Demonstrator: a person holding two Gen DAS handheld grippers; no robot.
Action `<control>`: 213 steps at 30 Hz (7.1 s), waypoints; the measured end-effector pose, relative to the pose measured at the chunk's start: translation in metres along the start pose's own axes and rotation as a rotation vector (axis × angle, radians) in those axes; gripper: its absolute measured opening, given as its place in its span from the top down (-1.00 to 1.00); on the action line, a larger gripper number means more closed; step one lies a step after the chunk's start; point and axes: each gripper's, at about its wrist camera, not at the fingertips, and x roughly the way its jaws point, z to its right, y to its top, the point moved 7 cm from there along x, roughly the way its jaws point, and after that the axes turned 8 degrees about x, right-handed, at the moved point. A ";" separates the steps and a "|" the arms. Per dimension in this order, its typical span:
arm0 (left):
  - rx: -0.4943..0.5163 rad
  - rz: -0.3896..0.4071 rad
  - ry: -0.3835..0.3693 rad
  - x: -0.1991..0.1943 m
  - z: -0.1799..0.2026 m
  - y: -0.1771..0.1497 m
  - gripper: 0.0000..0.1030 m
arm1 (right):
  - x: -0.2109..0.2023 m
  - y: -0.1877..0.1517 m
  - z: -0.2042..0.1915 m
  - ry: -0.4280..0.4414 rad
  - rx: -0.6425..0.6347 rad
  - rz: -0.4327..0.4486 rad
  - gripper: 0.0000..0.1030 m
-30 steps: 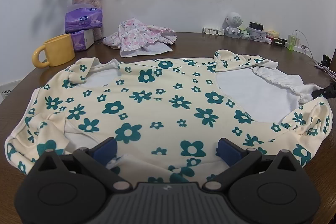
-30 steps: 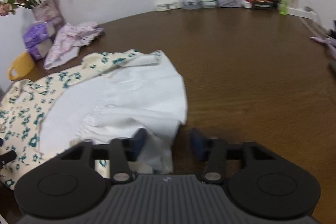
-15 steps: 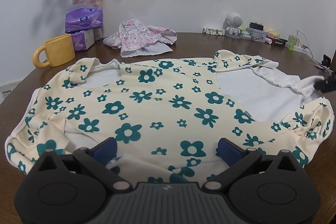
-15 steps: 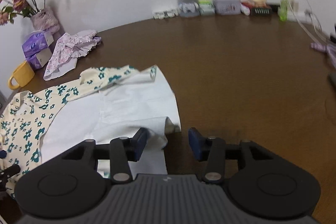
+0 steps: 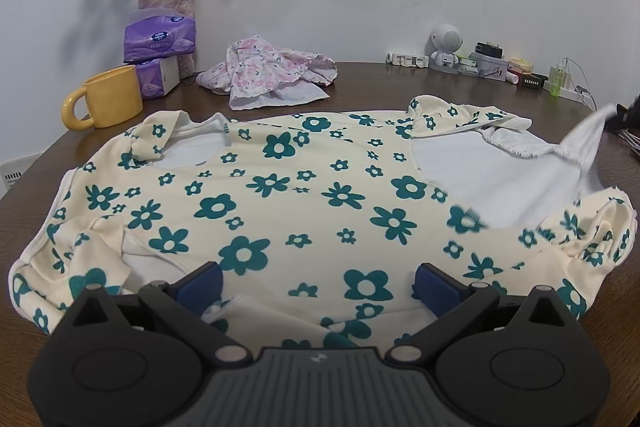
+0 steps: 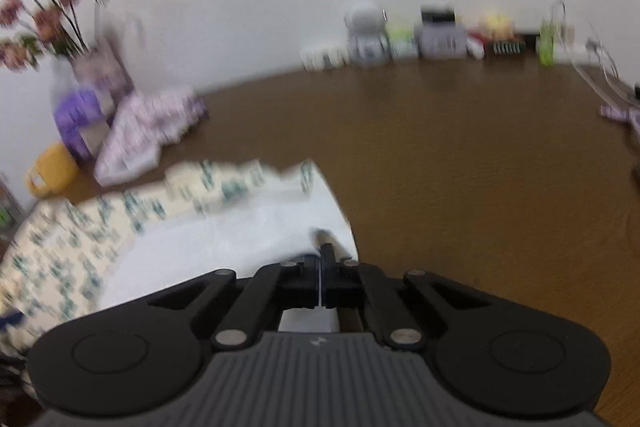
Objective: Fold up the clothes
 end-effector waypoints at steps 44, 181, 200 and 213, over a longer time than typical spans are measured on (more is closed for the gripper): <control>-0.196 0.101 0.135 -0.063 -0.076 -0.006 -0.96 | -0.035 -0.079 -0.091 0.093 -0.189 0.062 0.50; 0.296 -0.289 -0.784 -0.048 -0.060 -0.021 0.82 | -0.018 -0.186 -0.296 -0.051 -0.136 0.001 0.56; 0.314 -0.289 -0.761 -0.055 -0.057 -0.026 0.79 | -0.030 -0.197 -0.292 -0.009 -0.132 -0.005 0.56; 0.215 -0.137 -0.706 -0.076 -0.062 0.008 0.29 | -0.047 -0.182 -0.249 -0.061 -0.041 0.066 0.55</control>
